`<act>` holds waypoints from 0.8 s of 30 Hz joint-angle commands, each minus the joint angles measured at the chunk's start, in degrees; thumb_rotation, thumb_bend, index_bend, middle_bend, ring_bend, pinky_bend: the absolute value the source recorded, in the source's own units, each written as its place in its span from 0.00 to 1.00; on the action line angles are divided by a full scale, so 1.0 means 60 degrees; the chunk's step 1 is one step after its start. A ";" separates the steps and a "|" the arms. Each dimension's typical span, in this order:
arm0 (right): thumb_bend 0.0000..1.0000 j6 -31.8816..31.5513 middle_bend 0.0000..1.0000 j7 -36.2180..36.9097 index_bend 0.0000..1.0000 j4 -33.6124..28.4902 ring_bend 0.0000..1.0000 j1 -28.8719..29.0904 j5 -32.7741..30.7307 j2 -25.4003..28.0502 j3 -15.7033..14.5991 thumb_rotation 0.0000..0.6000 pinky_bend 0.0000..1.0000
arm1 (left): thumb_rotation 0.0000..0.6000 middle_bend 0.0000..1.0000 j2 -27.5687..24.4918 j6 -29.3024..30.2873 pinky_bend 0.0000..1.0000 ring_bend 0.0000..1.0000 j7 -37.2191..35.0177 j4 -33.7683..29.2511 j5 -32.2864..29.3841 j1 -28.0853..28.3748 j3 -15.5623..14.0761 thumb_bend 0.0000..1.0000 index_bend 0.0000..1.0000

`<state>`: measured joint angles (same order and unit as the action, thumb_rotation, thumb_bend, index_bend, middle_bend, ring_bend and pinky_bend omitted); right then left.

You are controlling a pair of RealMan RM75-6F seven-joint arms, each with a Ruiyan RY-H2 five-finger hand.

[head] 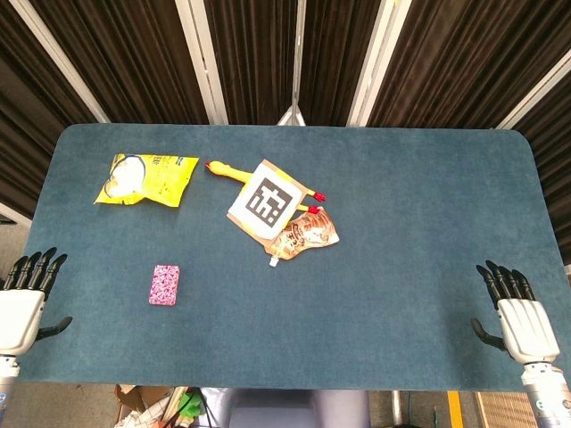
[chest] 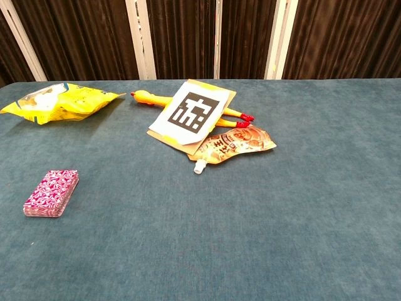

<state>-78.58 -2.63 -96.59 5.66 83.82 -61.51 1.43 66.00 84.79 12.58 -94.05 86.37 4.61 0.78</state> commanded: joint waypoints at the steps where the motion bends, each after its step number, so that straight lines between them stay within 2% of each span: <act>1: 0.36 0.0000 0.00 0.0000 0.00 -0.0001 0.00 0.0000 -0.0002 -0.0001 0.0001 1.00 0.02 | 1.00 0.00 -0.0004 -0.0005 0.00 0.00 0.0002 -0.0001 -0.0004 0.0002 0.0001 0.17 0.00; 15: 0.36 -0.0022 0.00 -0.0029 0.00 -0.0003 0.00 -0.0011 0.0022 -0.0010 -0.0012 1.00 0.02 | 1.00 0.00 -0.0060 -0.0185 0.00 0.00 0.0162 -0.0078 -0.0122 0.0029 -0.0043 0.17 0.00; 24: 0.36 0.0112 0.00 -0.0016 0.00 -0.0026 0.00 0.0055 -0.0103 -0.0022 0.0038 1.00 0.02 | 1.00 0.00 -0.0214 -0.1278 0.00 0.00 0.0978 -0.0785 -0.0797 0.0543 0.0078 0.17 0.00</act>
<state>-77.94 -2.75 -96.75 5.97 83.23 -61.64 1.63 65.04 78.82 16.86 -97.33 82.85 6.78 0.89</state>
